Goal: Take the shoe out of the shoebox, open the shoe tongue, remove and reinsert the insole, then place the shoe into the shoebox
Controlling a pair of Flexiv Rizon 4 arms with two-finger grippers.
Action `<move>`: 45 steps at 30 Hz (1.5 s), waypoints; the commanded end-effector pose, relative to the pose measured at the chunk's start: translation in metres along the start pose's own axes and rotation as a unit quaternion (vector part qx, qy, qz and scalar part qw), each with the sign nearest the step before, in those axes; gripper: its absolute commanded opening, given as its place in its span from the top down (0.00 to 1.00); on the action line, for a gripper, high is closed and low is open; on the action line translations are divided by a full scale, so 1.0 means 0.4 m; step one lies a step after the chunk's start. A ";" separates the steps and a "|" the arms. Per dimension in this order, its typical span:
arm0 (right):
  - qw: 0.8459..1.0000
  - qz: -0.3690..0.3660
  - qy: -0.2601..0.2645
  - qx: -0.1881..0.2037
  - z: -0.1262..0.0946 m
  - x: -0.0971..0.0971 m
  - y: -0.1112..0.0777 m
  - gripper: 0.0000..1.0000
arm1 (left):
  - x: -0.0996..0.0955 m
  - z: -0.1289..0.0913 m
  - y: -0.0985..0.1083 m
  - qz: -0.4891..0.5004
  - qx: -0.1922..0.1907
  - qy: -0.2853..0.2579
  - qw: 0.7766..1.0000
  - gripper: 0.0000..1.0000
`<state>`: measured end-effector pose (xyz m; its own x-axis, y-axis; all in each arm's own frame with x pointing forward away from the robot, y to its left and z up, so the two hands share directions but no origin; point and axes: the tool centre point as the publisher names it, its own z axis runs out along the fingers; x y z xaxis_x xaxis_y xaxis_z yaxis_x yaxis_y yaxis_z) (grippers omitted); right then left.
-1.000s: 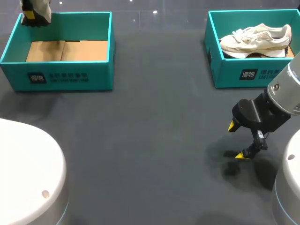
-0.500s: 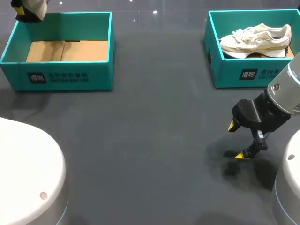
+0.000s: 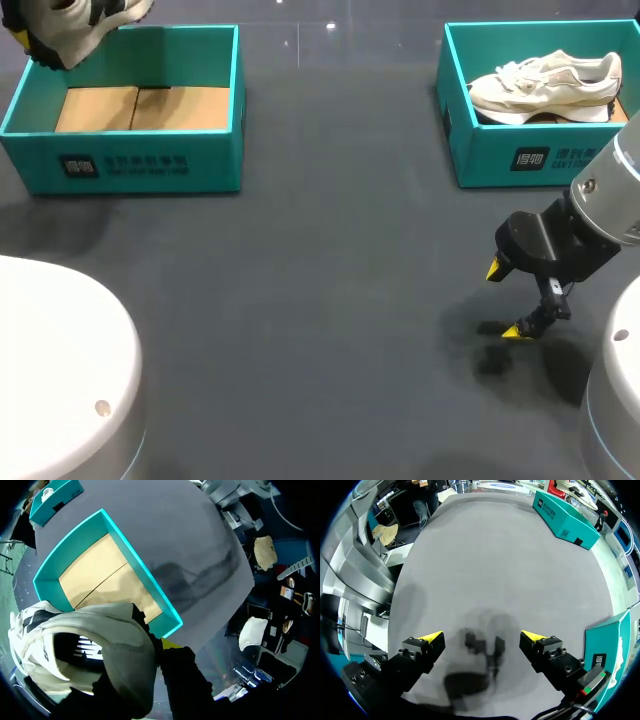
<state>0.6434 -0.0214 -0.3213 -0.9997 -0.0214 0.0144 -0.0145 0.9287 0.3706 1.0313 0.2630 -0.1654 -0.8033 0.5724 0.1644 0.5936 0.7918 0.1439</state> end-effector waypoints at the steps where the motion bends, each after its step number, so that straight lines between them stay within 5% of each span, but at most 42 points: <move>1: 1.000 0.000 -0.002 0.001 0.001 0.005 0.001 0.00 | 0.025 -0.003 -0.018 0.001 -0.023 -0.020 1.000 1.00; 9: 1.000 0.000 -0.002 0.001 0.001 0.005 0.001 0.00 | 0.025 -0.003 -0.018 0.001 -0.023 -0.020 1.000 1.00; 13: 1.000 0.000 -0.002 0.001 0.001 0.005 0.001 0.00 | 0.020 0.004 0.001 0.130 -0.005 -0.034 0.991 1.00; 22: 1.000 0.000 -0.002 0.001 0.001 0.005 0.001 0.00 | 0.037 0.044 0.049 0.372 -0.080 -0.040 0.924 1.00; 35: 1.000 0.000 -0.002 0.001 0.001 0.005 0.001 0.00 | 0.029 0.052 0.057 0.393 -0.092 -0.050 0.914 1.00; 41: 1.000 0.000 -0.002 0.001 0.001 0.005 0.001 0.00 | 0.000 0.080 0.107 0.440 -0.053 -0.064 0.894 1.00; 45: 1.000 0.000 -0.002 0.001 0.001 0.005 0.001 0.00 | -0.013 0.098 0.127 0.450 -0.061 -0.060 0.889 1.00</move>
<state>0.6434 -0.0214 -0.3213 -0.9997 -0.0215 0.0144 -0.0146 0.9287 0.3706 1.0510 0.3053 -0.1931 -0.0018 0.9854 0.1701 0.9905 -0.0217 0.1360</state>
